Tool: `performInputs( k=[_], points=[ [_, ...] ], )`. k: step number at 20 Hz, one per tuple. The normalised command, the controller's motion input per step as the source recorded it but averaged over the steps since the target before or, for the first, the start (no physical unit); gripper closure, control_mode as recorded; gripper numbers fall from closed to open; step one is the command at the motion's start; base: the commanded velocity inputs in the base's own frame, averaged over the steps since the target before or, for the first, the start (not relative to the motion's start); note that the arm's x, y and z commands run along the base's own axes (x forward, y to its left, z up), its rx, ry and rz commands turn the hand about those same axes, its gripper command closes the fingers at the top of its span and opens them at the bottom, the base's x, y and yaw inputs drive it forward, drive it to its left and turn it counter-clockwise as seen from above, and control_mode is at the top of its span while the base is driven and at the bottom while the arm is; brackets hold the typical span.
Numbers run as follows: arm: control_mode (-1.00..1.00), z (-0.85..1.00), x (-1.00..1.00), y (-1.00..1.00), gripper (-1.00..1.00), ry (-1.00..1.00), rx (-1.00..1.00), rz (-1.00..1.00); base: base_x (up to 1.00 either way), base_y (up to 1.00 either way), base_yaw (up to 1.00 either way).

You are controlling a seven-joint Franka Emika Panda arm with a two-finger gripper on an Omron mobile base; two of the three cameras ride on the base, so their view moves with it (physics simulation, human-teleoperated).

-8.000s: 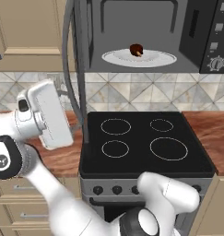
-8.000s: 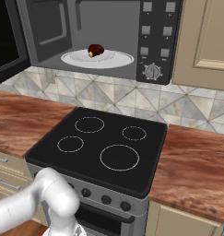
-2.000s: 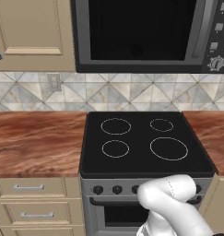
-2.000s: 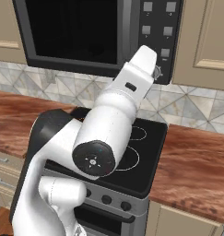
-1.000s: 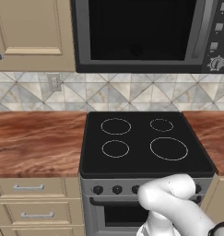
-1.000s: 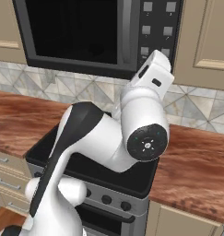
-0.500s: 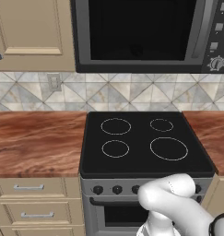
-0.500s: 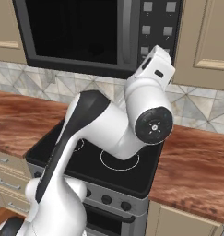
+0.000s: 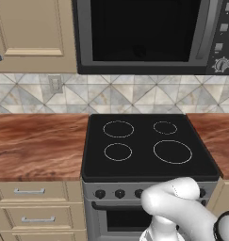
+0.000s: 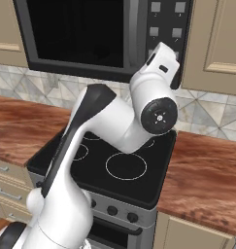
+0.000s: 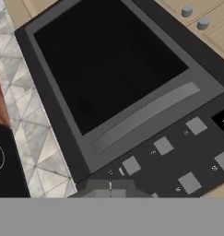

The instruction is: Transport the steak from the fridge to the microwave and turn on the microwave.

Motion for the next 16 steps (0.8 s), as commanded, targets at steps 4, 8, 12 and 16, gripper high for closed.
performInputs(
  k=[4, 8, 12, 16],
  points=[
    [-1.00, 0.00, 0.28, 0.04, 1.00, 0.00, -0.03, 0.00, 0.00, 0.00, 0.00],
    [-1.00, 0.00, 0.34, 0.00, 1.00, 0.00, -0.01, 0.00, 0.00, 0.00, 0.00],
    [-1.00, 0.00, 0.33, 0.00, 1.00, 0.00, 0.00, 0.00, 0.00, 0.00, 0.00],
    [-1.00, 0.00, 0.28, 0.00, 1.00, 0.00, 0.00, 0.00, 0.00, 0.00, 0.00]
  ],
)
